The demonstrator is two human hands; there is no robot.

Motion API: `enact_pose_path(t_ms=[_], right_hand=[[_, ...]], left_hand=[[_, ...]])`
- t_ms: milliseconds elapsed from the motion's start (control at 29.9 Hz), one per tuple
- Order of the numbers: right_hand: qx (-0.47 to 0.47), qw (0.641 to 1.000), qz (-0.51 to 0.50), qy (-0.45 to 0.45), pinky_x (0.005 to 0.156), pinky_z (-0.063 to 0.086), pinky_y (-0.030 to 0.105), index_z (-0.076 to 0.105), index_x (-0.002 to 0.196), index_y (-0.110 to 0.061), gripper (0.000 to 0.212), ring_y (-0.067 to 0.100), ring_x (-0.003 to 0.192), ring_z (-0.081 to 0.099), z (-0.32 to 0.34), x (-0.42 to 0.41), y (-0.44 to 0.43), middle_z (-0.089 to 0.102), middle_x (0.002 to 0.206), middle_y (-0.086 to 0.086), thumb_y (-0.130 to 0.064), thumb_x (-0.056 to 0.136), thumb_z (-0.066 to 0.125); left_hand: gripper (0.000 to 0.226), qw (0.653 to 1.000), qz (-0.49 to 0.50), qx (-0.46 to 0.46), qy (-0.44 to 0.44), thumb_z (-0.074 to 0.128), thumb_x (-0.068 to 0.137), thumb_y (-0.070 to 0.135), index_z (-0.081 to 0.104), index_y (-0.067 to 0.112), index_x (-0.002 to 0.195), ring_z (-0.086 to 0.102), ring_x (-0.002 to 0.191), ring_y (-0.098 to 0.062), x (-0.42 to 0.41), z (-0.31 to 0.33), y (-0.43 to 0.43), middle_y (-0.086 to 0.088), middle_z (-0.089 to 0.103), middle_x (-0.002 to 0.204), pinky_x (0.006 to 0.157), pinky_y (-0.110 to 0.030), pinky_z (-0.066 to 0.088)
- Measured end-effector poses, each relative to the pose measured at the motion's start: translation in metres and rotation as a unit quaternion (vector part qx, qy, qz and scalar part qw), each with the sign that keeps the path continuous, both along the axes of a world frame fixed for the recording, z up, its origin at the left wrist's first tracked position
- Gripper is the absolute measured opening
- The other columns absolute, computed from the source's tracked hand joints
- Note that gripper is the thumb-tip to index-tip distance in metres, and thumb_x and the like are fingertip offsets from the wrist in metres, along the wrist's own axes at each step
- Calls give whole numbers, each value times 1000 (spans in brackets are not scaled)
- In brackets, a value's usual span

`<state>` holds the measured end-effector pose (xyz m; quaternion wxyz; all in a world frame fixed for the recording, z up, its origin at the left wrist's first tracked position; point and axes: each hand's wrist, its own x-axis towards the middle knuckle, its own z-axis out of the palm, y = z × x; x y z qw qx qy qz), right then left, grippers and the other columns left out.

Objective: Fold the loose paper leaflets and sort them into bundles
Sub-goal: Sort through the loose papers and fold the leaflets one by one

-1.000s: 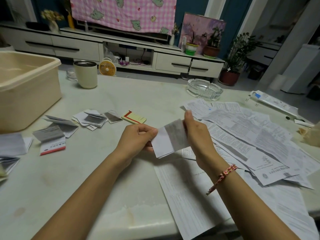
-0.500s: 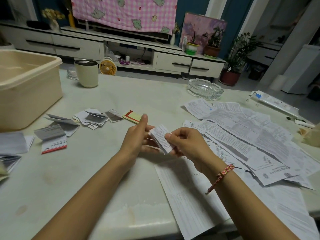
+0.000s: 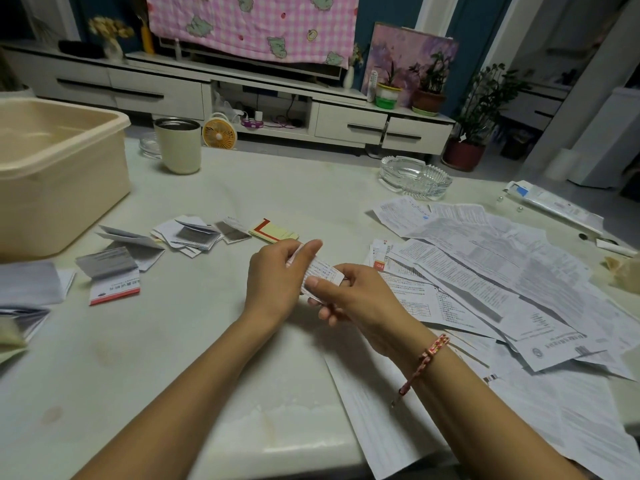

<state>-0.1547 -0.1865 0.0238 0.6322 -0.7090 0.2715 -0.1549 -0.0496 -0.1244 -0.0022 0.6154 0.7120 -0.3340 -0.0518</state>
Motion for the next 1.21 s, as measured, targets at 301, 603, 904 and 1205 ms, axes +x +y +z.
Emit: enact_pose_path(t_ms=[301,603,904,1205], right_hand=[[52,995,-59,-61,43,44,15,62,101,4,26,6,40,52,-5,20,0,60,64,11,-16,98,45],[-39,974,-217,-44,36,29,15,53,53,-9,32,6,29,37,-14,50,-6,45,37,-1,-7,82,65],[6,975,-218,-44,42,47,18,56,66,-3,24,8,34,47,-9,109,-42,50,50,7,-3,90,54],[-301,914,-215,165,68,35,28,48,109,-4,28,32,95,57,-39,147,-41,59,104,10,-14,84,57]], left_hand=[[35,993,33,-58,100,58,91,27,63,5,65,45,40,-6,12,1,-6,-6,55,53,42,-15,37],[42,995,83,-39,47,56,93,27,61,-4,66,44,59,-22,27,-6,-10,-13,53,55,62,-40,43],[25,965,207,-7,159,33,98,31,53,17,96,64,87,-37,53,-17,-19,-12,68,99,79,-46,50],[28,973,172,56,142,41,89,7,56,15,112,58,103,-29,52,-19,-23,-9,65,108,85,-40,46]])
